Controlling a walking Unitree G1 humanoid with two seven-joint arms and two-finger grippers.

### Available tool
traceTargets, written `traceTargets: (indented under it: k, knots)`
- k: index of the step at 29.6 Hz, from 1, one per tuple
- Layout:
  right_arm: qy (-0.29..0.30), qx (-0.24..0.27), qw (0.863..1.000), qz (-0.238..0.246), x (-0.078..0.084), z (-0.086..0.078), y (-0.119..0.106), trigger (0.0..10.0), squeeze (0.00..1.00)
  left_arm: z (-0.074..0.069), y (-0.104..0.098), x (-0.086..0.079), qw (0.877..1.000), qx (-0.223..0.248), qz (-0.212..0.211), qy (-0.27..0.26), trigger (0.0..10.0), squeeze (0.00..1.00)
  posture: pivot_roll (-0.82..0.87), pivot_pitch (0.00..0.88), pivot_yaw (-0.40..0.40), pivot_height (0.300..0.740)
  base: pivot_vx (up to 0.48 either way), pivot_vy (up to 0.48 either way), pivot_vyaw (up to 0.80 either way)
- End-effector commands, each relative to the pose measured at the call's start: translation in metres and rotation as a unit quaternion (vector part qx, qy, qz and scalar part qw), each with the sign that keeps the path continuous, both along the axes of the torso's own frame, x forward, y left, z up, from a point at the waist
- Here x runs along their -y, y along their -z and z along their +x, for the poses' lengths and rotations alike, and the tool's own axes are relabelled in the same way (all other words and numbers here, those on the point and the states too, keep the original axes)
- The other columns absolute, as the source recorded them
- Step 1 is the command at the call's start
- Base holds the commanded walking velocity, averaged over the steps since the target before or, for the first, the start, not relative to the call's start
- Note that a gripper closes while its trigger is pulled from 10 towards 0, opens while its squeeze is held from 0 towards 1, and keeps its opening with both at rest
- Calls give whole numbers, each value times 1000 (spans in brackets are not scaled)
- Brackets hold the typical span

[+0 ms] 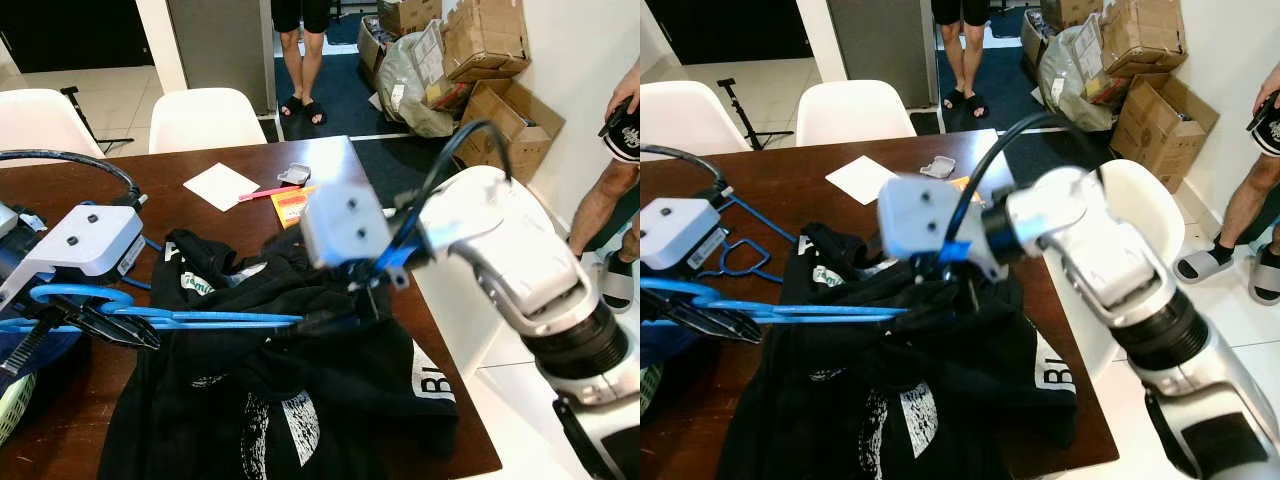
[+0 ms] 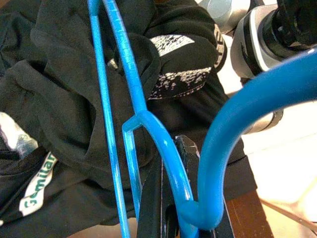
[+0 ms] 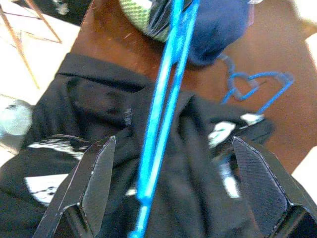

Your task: Hang hanger

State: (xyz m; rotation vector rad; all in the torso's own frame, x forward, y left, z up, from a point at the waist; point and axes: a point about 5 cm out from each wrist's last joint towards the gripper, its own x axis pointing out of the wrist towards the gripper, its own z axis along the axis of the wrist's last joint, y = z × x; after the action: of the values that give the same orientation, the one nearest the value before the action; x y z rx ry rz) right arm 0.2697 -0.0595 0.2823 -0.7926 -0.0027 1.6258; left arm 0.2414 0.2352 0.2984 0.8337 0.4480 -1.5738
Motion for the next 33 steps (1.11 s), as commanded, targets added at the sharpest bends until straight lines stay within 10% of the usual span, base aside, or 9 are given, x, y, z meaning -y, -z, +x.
traceTargets:
  k: [1,12,13,14,18,33]
  knots:
    - [-8,-9,1000,-2,-6,-6,2,10000,0,0,4,1,1000,-16,10,20,10000,0,71,63,33,740,0,0,0]
    - [8,-52,998,30,-33,-11,7,10000,0,8,3,2,1000,-1,5,21,10000,0,61,62,30,740,0,0,0]
    - [21,-52,998,36,-38,-9,8,3059,0,9,3,3,1000,0,3,21,10000,0,64,70,31,740,0,0,0]
    - [31,-43,998,27,-41,-8,11,1412,0,10,4,3,1000,3,4,21,10000,0,64,71,31,740,0,0,0]
    - [40,-24,999,3,-42,-6,18,157,0,12,3,4,1000,6,2,20,10000,0,62,77,34,740,0,0,0]
    - [85,12,996,-18,-45,5,28,0,0,17,2,8,1000,13,-2,25,10000,0,59,41,32,740,0,0,0]
